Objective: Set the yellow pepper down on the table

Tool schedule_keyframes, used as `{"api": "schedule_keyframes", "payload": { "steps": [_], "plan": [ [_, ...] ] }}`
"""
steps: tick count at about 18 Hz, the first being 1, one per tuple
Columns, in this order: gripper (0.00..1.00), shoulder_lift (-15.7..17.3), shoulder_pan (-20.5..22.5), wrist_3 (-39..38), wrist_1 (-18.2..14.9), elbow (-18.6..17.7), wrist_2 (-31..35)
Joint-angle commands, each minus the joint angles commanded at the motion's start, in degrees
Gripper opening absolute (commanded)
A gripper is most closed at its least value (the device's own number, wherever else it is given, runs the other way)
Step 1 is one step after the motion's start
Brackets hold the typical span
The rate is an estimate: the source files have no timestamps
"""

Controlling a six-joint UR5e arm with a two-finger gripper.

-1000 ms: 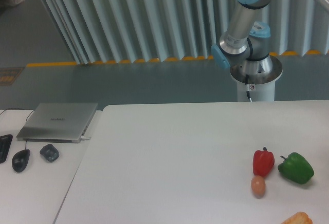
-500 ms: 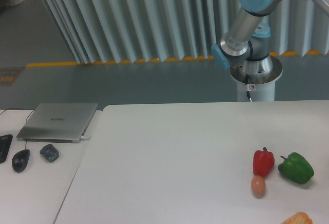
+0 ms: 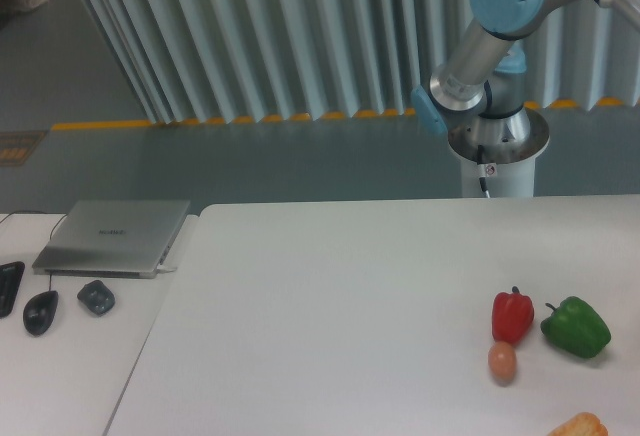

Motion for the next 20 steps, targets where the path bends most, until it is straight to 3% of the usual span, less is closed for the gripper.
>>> {"api": "schedule_keyframes", "payload": {
  "steps": [20],
  "plan": [
    [1.0, -2.5, 1.8, 0.9, 0.2, 1.5, 0.0]
  ]
}}
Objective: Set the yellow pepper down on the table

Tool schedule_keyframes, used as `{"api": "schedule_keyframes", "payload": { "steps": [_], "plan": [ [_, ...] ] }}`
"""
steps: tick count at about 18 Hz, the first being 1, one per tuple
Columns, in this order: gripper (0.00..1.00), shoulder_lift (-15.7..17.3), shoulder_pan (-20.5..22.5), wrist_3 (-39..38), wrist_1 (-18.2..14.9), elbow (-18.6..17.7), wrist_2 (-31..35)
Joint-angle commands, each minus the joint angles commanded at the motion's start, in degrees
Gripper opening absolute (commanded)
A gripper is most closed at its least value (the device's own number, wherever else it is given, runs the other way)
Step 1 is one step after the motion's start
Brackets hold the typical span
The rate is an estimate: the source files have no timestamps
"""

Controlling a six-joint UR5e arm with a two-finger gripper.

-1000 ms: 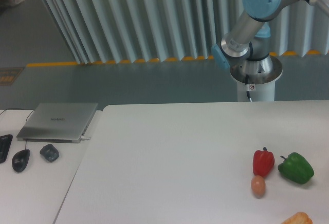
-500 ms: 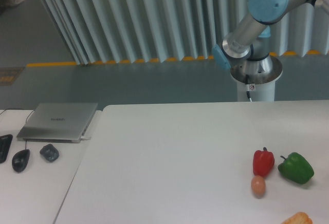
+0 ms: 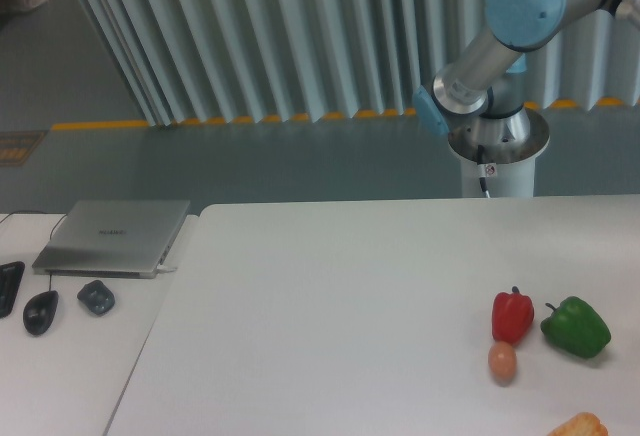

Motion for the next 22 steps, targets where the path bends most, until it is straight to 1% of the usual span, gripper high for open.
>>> {"api": "schedule_keyframes", "payload": {
  "steps": [4, 5, 11, 13, 17, 21, 22],
  "plan": [
    [1.0, -0.1, -0.1, -0.1, 0.0, 0.2, -0.2],
    [0.88, -0.1, -0.1, -0.4, 0.0, 0.2, -0.3],
    [0.87, -0.2, -0.4, -0.4, 0.0, 0.0, -0.6],
    [0.74, -0.1, -0.4, -0.5, 0.0, -0.1, -0.6],
    [0.6, 0.2, -0.4, -0.6, 0.0, -0.5, -0.7],
    [0.59, 0.8, -0.3, -0.5, -0.1, -0.5, -1.8],
    [0.59, 1.6, 0.0, -0.5, -0.3, -0.5, -3.3]
  ]
}}
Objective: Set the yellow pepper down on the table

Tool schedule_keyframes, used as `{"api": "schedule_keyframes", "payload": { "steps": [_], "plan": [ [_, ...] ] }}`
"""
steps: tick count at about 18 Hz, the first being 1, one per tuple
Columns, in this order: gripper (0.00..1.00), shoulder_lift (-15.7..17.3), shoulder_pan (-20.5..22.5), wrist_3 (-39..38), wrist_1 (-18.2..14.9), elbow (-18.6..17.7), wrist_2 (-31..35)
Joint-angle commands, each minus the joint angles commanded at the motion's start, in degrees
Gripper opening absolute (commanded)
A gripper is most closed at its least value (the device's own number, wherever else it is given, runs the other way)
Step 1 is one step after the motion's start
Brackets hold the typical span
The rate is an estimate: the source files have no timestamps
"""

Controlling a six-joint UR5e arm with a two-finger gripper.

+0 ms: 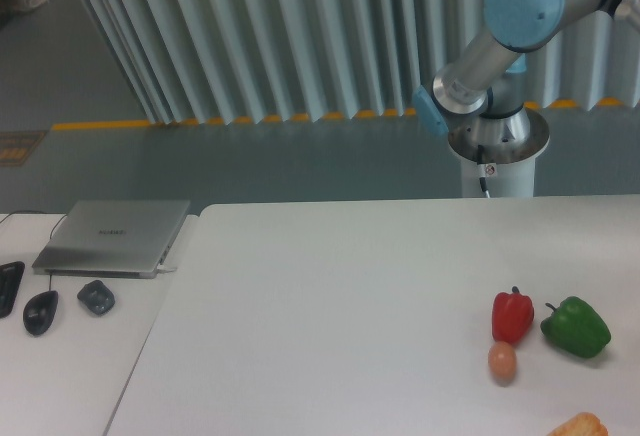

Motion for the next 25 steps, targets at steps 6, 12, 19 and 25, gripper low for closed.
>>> {"api": "schedule_keyframes", "payload": {
  "steps": [6, 12, 19, 25],
  "plan": [
    [0.59, 2.7, 0.3, 0.4, -1.3, -0.6, -1.9],
    [0.59, 7.3, 0.1, 3.2, -2.7, -4.5, -2.2],
    [0.59, 12.5, -1.4, 9.9, -12.2, -5.4, -1.7],
    [0.59, 14.9, -7.5, 14.0, -21.1, -6.0, 7.2]
  ]
}}
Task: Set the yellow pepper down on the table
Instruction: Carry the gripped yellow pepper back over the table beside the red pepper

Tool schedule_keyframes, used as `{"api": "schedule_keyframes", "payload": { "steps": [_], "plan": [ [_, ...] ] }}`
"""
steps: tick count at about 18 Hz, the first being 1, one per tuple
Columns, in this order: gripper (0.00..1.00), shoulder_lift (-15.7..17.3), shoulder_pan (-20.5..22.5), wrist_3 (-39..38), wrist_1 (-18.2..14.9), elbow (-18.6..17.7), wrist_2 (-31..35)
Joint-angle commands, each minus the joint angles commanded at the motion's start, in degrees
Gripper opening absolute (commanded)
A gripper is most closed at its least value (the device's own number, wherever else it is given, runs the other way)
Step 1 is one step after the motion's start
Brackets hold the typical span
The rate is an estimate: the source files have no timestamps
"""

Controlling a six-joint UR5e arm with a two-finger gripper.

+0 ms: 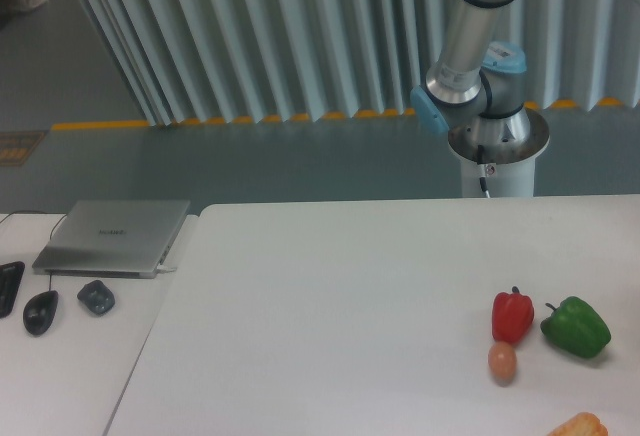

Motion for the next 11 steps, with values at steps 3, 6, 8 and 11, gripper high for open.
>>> {"api": "schedule_keyframes", "payload": {
  "steps": [3, 6, 8, 11],
  "plan": [
    [0.59, -0.1, -5.1, -0.7, -0.8, -1.4, 6.5],
    [0.59, 1.6, -6.6, -1.1, -3.3, -1.9, 5.8],
    [0.59, 2.9, -6.7, -1.2, -4.7, -1.9, 2.5],
    [0.59, 3.6, -7.0, -1.7, -6.2, -2.0, -0.8]
  ]
}}
